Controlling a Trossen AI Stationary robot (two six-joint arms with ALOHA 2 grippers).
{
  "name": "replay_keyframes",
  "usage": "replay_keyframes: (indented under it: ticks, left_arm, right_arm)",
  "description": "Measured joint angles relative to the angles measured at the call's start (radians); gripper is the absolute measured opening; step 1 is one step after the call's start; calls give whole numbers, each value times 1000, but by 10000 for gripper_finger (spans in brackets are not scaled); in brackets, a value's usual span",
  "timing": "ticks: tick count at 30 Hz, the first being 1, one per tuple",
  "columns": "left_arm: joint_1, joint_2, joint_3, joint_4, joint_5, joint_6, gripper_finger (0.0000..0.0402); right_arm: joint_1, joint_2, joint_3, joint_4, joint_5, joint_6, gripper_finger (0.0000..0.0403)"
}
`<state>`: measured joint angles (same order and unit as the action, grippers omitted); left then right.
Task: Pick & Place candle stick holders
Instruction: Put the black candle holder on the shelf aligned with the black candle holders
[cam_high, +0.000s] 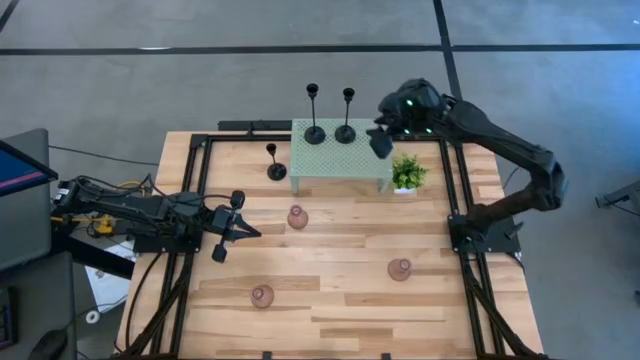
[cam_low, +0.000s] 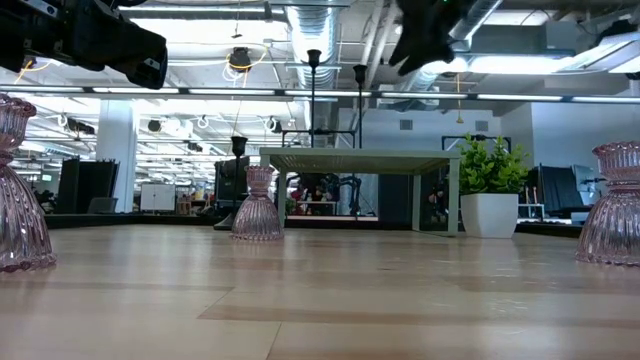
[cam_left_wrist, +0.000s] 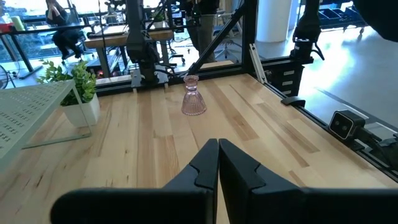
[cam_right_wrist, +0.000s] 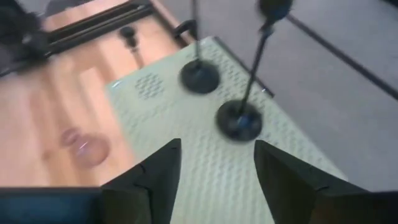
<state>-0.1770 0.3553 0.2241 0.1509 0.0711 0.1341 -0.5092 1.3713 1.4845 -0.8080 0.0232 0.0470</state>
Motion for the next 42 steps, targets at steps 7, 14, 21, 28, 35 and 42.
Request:
replay_keyframes:
  ticks: [7,14,21,28,35,42]
  left_arm:
    - [0,0,0,0,0,0,12]
    - [0,0,0,0,0,0,12]
    - [0,0,0,0,0,0,12]
    - [0,0,0,0,-4,0,12]
    - [0,0,0,0,-184,0,12]
    - [0,10,0,0,-235,0,12]
  right_arm:
    - [190,-115,0,-185,4,65,132]
    - [468,-155,-1,-233,169,152,61]
    - [724,-158,-51,-207,346,179,10]
    - [880,-157,-221,-166,440,274,3]
    - [894,-165,-471,140,482,245,1]
    - [889,-165,-719,521,465,241,1]
